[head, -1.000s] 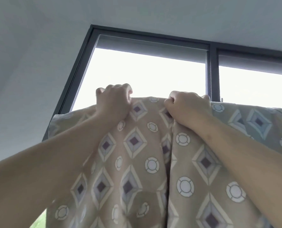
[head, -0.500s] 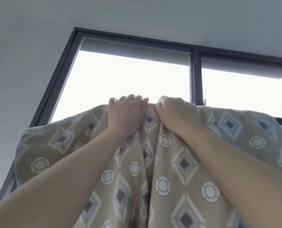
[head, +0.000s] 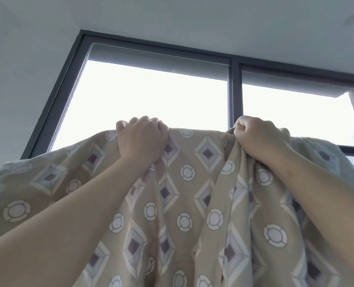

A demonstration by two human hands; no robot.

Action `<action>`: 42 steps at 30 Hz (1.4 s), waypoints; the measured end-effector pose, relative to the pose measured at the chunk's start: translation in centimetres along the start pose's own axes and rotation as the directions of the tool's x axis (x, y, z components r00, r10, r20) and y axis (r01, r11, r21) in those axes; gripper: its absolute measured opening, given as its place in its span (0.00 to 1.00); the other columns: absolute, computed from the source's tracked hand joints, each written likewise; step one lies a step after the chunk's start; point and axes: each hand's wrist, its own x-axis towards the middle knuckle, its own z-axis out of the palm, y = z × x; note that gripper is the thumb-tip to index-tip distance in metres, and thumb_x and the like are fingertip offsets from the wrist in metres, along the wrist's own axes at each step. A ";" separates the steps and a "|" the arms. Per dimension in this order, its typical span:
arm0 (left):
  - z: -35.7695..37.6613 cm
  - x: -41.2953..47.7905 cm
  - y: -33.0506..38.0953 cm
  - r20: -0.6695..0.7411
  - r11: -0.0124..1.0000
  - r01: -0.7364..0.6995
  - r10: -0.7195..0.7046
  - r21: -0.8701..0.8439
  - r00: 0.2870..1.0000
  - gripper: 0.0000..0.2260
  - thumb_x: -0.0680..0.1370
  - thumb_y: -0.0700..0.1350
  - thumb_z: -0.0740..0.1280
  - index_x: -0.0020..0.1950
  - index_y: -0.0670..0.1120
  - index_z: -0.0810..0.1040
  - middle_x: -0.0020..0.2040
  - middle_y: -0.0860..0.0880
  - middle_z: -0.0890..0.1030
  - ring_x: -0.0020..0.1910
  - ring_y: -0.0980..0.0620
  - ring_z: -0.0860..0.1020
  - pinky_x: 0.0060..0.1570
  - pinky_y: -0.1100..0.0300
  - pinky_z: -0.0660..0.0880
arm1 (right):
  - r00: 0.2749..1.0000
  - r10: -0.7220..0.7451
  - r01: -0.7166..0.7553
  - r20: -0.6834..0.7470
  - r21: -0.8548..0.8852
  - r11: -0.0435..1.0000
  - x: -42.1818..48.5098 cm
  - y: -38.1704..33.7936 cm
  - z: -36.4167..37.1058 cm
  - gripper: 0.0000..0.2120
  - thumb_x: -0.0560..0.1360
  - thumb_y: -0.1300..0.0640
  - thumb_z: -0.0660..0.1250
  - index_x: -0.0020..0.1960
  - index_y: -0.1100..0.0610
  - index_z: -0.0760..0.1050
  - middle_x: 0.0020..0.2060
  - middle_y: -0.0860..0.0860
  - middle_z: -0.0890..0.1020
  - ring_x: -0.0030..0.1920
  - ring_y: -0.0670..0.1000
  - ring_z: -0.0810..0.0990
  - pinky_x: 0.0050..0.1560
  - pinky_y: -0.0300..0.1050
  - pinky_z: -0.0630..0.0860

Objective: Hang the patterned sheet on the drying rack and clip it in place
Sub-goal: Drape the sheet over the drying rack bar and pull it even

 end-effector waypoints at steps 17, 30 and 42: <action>3.2 -0.7 5.4 -0.215 0.957 -0.289 0.275 -0.039 0.937 0.21 0.77 0.53 0.45 0.30 0.46 0.65 0.25 0.50 0.69 0.29 0.47 0.68 0.41 0.55 0.62 | 0.988 -0.083 0.077 -0.127 -0.053 0.996 -0.2 2.9 0.7 0.12 0.76 0.57 0.51 0.46 0.54 0.73 0.40 0.51 0.80 0.44 0.55 0.73 0.51 0.50 0.57; 2.1 0.3 3.9 0.098 0.992 -0.122 0.123 -0.012 0.988 0.18 0.79 0.47 0.50 0.34 0.44 0.71 0.34 0.48 0.74 0.40 0.46 0.72 0.53 0.53 0.61 | 0.985 0.104 -0.128 -0.138 -0.173 0.977 -0.4 8.0 -1.0 0.14 0.76 0.57 0.51 0.48 0.51 0.75 0.46 0.51 0.81 0.53 0.57 0.72 0.54 0.52 0.60; 3.2 -0.8 7.1 0.005 0.927 -0.373 0.374 0.037 0.928 0.26 0.81 0.56 0.43 0.46 0.45 0.77 0.42 0.47 0.81 0.46 0.46 0.77 0.51 0.53 0.65 | 0.971 -0.200 0.182 -0.132 -0.140 0.973 -1.2 3.5 2.6 0.16 0.81 0.50 0.46 0.46 0.56 0.69 0.48 0.52 0.81 0.51 0.56 0.74 0.55 0.51 0.61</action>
